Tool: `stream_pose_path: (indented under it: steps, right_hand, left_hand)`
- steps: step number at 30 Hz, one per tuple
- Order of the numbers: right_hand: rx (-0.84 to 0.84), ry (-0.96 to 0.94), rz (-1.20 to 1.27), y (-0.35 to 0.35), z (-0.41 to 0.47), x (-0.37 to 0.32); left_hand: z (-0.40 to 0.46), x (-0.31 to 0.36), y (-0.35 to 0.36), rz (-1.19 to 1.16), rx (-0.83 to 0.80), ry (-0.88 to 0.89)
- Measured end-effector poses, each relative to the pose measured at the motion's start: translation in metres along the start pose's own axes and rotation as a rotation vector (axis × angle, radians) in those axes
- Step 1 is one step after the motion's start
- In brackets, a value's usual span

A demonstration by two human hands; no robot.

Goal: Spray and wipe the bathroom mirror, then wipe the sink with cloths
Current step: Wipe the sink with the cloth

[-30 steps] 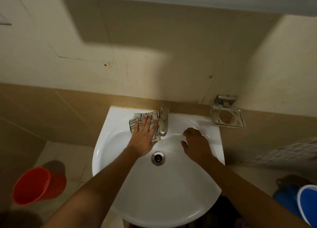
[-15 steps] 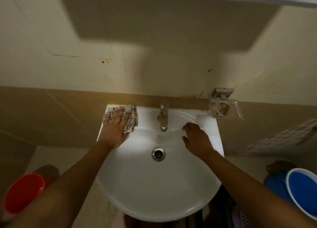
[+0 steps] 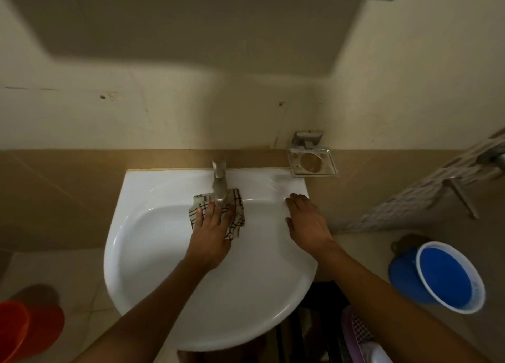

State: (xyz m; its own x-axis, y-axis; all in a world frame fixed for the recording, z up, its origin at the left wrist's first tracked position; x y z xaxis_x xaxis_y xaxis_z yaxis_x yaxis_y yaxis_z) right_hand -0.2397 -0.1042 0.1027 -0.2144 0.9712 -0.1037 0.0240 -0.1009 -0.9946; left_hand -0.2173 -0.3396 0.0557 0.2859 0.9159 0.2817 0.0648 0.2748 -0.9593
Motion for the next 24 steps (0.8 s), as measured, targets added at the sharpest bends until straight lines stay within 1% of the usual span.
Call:
stream_pose_path:
  steps: [4, 6, 9, 11, 16, 18, 20, 22, 24]
  right_hand:
    - [-0.009, 0.053, 0.033, 0.005, -0.013, 0.023]
    - [-0.019, 0.047, 0.059, 0.01, -0.017, 0.028]
    - [-0.02, 0.016, 0.113, 0.009, -0.016, 0.029]
    - [-0.031, 0.003, 0.137, 0.009, -0.014, 0.031]
    - [-0.032, 0.016, 0.196, 0.01, -0.012, 0.041]
    - [-0.025, 0.066, 0.236, 0.01, -0.014, 0.046]
    - [0.003, 0.107, 0.273, 0.01, -0.017, 0.05]
    - [0.045, 0.122, 0.307, 0.009, -0.019, 0.052]
    - [0.067, 0.124, 0.328, 0.007, -0.02, 0.052]
  left_hand:
    - [0.025, 0.033, 0.009, 0.062, -0.011, 0.02]
    - [0.039, 0.045, 0.011, 0.072, -0.013, 0.018]
    - [0.066, 0.058, 0.009, 0.068, 0.017, -0.042]
    - [0.084, 0.066, 0.007, 0.08, 0.001, -0.069]
    - [0.111, 0.087, 0.008, 0.103, -0.026, -0.064]
    - [0.112, 0.097, 0.012, 0.103, -0.028, -0.026]
    - [0.108, 0.113, 0.017, 0.098, -0.035, 0.063]
    - [0.104, 0.127, 0.023, 0.092, -0.061, 0.145]
    - [0.105, 0.132, 0.027, 0.074, -0.071, 0.189]
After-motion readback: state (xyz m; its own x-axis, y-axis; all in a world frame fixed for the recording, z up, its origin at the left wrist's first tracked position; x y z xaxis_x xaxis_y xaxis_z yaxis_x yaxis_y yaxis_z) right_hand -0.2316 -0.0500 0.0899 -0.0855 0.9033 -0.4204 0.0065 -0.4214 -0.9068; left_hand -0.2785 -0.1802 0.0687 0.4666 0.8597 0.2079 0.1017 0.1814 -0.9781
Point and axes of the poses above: each hand's wrist, its own z-axis towards the middle knuckle, its own y-axis out of the palm, x = y × z, the point moved 6 cm from there along z, towards the middle knuckle, and after that the axes turned 3 degrees about x, right-handed, at the moved point
